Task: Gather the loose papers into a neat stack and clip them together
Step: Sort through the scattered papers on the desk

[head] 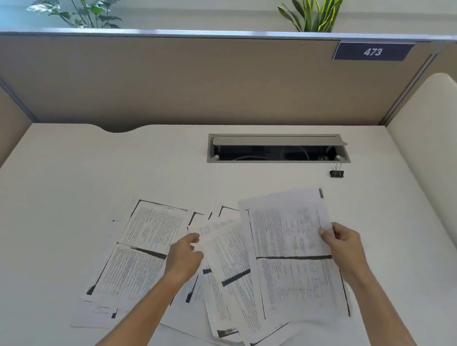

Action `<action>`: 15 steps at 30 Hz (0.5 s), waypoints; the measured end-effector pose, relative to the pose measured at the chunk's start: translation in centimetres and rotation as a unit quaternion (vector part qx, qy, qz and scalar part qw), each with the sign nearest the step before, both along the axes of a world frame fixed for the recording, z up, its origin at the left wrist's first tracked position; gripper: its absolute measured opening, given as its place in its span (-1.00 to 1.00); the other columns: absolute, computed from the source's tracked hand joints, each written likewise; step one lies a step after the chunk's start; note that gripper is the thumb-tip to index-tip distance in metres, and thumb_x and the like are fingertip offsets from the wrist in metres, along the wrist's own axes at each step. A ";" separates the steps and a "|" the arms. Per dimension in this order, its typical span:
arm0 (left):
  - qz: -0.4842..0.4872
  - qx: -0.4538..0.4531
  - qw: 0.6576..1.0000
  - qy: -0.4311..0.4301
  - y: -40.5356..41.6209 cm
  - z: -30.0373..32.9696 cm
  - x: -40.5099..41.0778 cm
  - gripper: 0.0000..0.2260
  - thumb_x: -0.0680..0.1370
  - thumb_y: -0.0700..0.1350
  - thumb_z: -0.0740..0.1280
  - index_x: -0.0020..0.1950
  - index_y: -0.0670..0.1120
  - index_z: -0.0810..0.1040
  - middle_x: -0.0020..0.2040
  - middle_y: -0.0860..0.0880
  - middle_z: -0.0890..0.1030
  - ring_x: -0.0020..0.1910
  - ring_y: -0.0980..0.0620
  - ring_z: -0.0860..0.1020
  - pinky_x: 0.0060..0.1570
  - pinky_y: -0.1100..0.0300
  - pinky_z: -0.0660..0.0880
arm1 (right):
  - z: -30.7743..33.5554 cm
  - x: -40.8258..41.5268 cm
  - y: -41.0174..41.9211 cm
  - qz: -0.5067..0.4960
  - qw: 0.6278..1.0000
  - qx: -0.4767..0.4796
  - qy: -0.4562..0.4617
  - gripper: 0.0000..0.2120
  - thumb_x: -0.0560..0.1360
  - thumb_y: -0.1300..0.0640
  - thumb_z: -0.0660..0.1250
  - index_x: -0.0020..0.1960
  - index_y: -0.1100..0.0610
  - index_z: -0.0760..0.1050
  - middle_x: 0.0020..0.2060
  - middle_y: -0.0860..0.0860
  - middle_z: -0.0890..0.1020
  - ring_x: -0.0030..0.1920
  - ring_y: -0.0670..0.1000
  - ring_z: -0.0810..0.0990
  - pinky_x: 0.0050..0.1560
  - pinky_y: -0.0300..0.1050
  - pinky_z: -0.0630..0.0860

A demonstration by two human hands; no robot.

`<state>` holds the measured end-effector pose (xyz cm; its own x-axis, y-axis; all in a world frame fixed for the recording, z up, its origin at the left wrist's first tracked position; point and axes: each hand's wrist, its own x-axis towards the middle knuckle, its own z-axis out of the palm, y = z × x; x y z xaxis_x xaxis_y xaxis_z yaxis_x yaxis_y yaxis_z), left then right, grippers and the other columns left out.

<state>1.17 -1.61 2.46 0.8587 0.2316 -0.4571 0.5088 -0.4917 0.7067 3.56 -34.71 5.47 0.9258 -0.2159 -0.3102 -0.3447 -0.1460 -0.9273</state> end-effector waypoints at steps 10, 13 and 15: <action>-0.066 0.040 0.996 0.054 -1.8 -0.7 -1.1 -0.46 0.51 -0.22 0.32 0.49 -0.16 0.29 0.43 -0.13 0.43 0.37 -0.07 0.43 0.34 0.09 0.41 | -2.8 -2.8 -3.3 -0.239 0.967 0.067 0.059 -0.79 0.53 0.34 0.27 0.15 0.31 0.55 0.06 0.20 0.62 0.01 0.18 0.61 0.12 0.04 0.53; -0.074 0.055 0.995 0.049 -2.2 -0.4 -0.9 -0.44 0.51 -0.17 0.35 0.49 -0.15 0.27 0.46 -0.11 0.39 0.38 -0.08 0.41 0.35 0.05 0.40 | -4.1 -3.9 -3.3 -0.256 0.959 0.072 0.093 -0.75 0.53 0.36 0.27 0.19 0.34 0.53 0.06 0.20 0.61 0.02 0.19 0.60 0.16 0.06 0.51; -0.087 0.067 0.993 0.046 -2.5 -0.3 -0.7 -0.43 0.52 -0.15 0.35 0.50 -0.16 0.25 0.47 -0.10 0.35 0.40 -0.07 0.39 0.33 0.08 0.38 | -4.8 -4.5 -3.0 -0.268 0.954 0.077 0.107 -0.74 0.52 0.38 0.26 0.19 0.36 0.52 0.05 0.19 0.60 0.01 0.19 0.59 0.13 0.02 0.50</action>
